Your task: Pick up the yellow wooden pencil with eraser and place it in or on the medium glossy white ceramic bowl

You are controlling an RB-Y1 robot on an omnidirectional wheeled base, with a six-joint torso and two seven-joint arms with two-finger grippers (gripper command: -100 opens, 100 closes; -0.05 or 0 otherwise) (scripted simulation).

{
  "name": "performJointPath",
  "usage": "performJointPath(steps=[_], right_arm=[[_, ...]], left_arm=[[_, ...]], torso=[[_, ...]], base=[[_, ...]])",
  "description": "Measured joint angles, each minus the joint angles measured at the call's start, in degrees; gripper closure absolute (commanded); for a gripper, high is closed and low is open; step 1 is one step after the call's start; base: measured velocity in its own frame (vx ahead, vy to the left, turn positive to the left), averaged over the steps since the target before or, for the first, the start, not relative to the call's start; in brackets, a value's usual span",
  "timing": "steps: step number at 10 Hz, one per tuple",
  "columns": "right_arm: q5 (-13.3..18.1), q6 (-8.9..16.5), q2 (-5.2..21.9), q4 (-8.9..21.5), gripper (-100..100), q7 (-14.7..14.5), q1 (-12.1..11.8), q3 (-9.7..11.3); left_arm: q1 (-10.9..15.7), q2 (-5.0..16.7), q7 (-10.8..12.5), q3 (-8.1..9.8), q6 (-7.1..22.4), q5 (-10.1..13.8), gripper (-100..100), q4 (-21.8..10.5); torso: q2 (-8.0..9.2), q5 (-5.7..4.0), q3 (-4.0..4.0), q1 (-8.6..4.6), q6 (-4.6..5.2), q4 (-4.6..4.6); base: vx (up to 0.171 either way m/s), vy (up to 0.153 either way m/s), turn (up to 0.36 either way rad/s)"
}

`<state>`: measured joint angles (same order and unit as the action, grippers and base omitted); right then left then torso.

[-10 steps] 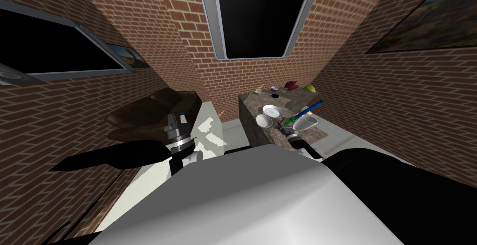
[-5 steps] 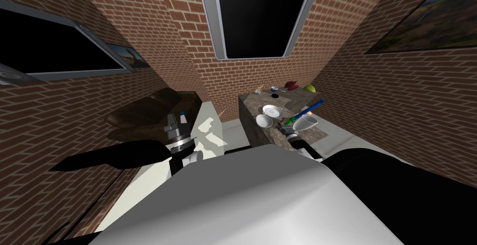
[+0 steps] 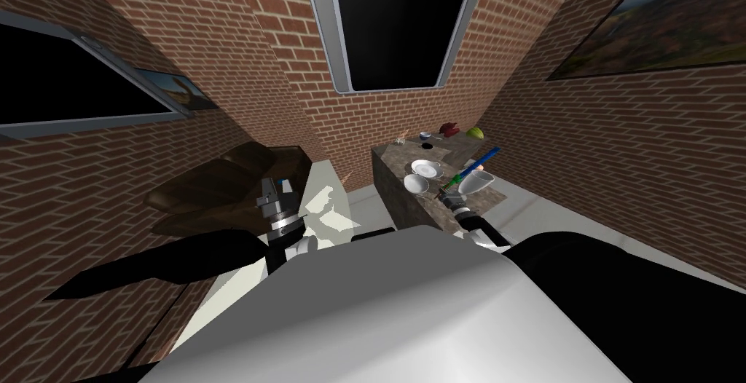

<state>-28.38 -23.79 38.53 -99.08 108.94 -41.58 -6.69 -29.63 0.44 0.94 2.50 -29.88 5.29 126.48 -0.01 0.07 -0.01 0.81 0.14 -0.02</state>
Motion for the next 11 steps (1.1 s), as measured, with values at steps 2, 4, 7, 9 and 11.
performJointPath(steps=[2,4,7,9,11], right_arm=[[-0.9,0.8,0.4,-0.2,100,0.4,-0.2,-1.8],[-1.6,2.0,0.9,-1.1,100,1.1,-0.6,-3.7],[-2.3,3.5,2.1,-3.9,100,3.4,-1.9,-5.8],[-2.5,3.7,3.6,-5.5,100,5.3,-3.0,-6.6],[-2.5,4.5,4.9,-7.6,100,6.5,-4.2,-7.3]], left_arm=[[0.0,0.0,0.0,0.00,0.0,0.0,0,0.0],[0.0,0.0,0.0,0.00,0.0,0.0,0,0.0],[0.0,0.0,0.0,0.01,0.0,0.0,0,0.0],[0.0,0.0,0.0,0.02,0.0,0.0,0,0.0],[0.0,0.0,0.0,0.02,0.0,0.0,0,0.0]], torso=[[-0.05,-0.02,-0.03,-0.05,0.01,-0.01],[-0.13,-0.01,-0.06,-0.11,-0.03,-0.01],[-0.55,-0.03,-0.30,-0.36,-0.11,-0.08],[-0.57,-0.10,-0.33,-0.73,-0.11,-0.11],[-0.60,-0.13,-0.35,-0.90,-0.14,-0.13]], base=[[-0.011,0.203,-0.145],[0.009,0.180,-0.093],[0.079,0.095,-0.015],[0.057,-0.004,0.035],[0.095,-0.037,0.098]])
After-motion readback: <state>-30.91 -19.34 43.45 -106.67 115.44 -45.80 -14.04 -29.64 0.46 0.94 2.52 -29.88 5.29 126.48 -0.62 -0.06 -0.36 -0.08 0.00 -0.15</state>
